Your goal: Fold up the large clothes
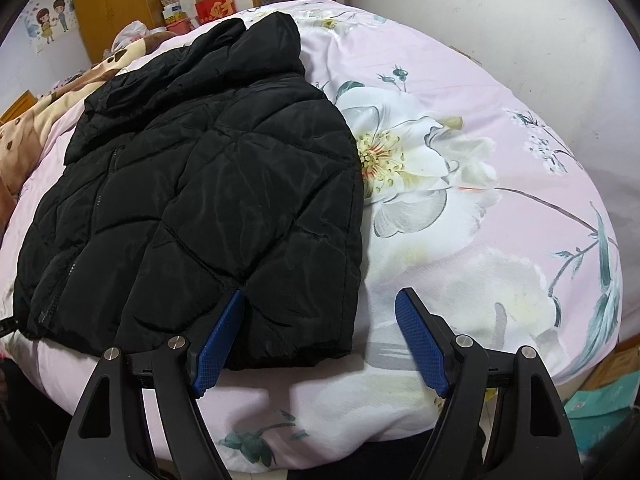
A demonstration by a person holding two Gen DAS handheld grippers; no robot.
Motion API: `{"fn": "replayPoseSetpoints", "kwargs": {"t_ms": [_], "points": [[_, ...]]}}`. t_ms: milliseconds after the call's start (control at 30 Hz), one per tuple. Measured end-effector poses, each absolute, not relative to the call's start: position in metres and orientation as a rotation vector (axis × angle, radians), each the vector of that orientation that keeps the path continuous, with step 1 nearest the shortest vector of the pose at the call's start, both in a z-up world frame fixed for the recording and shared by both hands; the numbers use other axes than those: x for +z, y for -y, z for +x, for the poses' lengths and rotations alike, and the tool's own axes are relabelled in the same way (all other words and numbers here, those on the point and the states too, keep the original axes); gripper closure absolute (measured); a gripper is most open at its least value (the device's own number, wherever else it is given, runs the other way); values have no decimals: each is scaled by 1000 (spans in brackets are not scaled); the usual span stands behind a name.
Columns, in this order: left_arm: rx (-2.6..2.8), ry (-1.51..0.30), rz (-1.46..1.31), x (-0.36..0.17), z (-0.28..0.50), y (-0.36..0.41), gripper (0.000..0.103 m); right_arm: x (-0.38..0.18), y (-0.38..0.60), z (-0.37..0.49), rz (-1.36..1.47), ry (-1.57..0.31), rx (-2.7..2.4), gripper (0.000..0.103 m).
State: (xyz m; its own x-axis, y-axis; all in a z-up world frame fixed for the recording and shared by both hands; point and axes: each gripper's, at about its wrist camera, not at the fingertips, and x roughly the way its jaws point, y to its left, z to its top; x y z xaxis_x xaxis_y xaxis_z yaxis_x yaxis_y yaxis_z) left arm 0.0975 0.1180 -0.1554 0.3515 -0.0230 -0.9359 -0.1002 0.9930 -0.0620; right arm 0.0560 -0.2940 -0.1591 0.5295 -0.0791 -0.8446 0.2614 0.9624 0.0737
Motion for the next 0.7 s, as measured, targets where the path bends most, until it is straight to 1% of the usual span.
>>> {"fn": "replayPoseSetpoints", "kwargs": {"t_ms": [33, 67, 100, 133, 167, 200, 233, 267, 300, 367, 433, 567, 700], "points": [[49, -1209, -130, -155, 97, -119, 18, -159, 293, 57, 198, -994, -205, 27], [39, -1203, -140, -154, 97, -119, 26, -159, 292, 57, 198, -994, -193, 35], [23, -1200, -147, -153, 97, -117, 40, -159, 290, 57, 200, -993, -178, 40], [-2, -1196, -161, -150, 95, -115, 47, -158, 287, 56, 195, -991, -170, 48], [-16, -1190, -157, -146, 94, -110, 57, -158, 285, 57, 181, -990, -169, 53], [-11, -1175, -124, -143, 93, -104, 59, -157, 282, 57, 161, -990, -174, 54], [-7, -1165, -101, -141, 93, -100, 61, -157, 280, 58, 153, -990, -171, 57], [-7, -1157, -84, -139, 92, -97, 64, -157, 279, 58, 152, -990, -167, 61], [-4, -1157, -92, -139, 92, -97, 68, -156, 279, 57, 154, -988, -163, 63], [-4, -1144, -119, -134, 90, -101, 76, -152, 279, 55, 159, -976, -155, 75], [-11, -1127, -120, -126, 88, -102, 80, -147, 279, 53, 168, -965, -154, 82], [-27, -1080, -121, -106, 80, -102, 84, -133, 274, 48, 167, -930, -159, 85], [-50, -1035, -137, -85, 75, -102, 85, -111, 269, 38, 175, -872, -148, 87]]}}
